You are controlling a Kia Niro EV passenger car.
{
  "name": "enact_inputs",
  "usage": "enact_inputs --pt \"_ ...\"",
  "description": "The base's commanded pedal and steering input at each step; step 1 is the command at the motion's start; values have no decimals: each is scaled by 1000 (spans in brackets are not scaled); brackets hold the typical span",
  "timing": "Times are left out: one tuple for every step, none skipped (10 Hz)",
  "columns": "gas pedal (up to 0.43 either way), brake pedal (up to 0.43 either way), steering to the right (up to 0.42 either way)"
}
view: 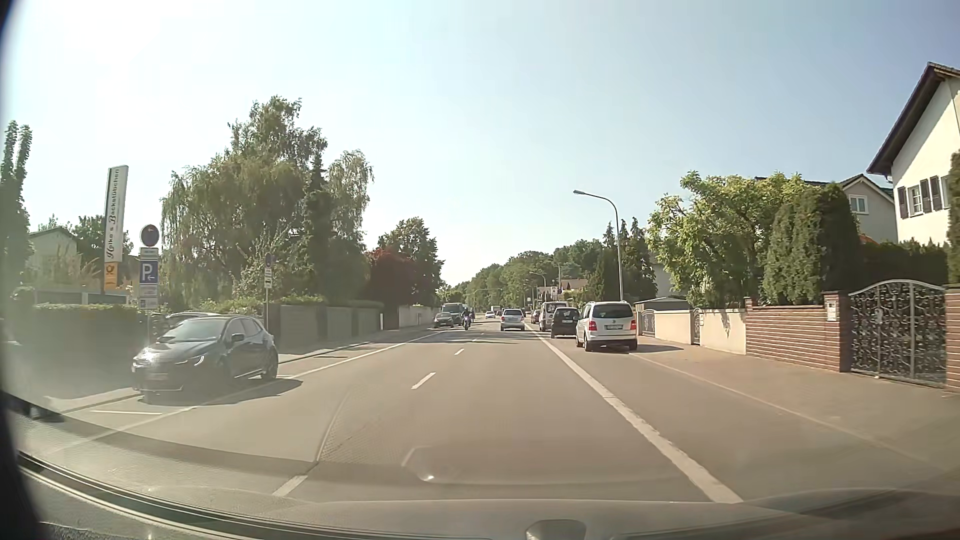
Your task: Follow the waypoints while adhering to traffic rules and regulations
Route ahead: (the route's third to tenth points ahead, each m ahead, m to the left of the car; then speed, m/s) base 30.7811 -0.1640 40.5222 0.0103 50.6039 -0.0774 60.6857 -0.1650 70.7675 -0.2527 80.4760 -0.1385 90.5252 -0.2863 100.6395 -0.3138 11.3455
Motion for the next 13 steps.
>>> enact_inputs --pt "47 30 0" --pt "47 30 0" --pt "47 30 0" --pt "47 30 0" --pt "47 30 1" --pt "47 30 0" --pt "47 30 0" --pt "47 24 1" --pt "47 30 0" --pt "47 30 1" --pt "47 24 1" --pt "47 30 0" --pt "47 30 1"
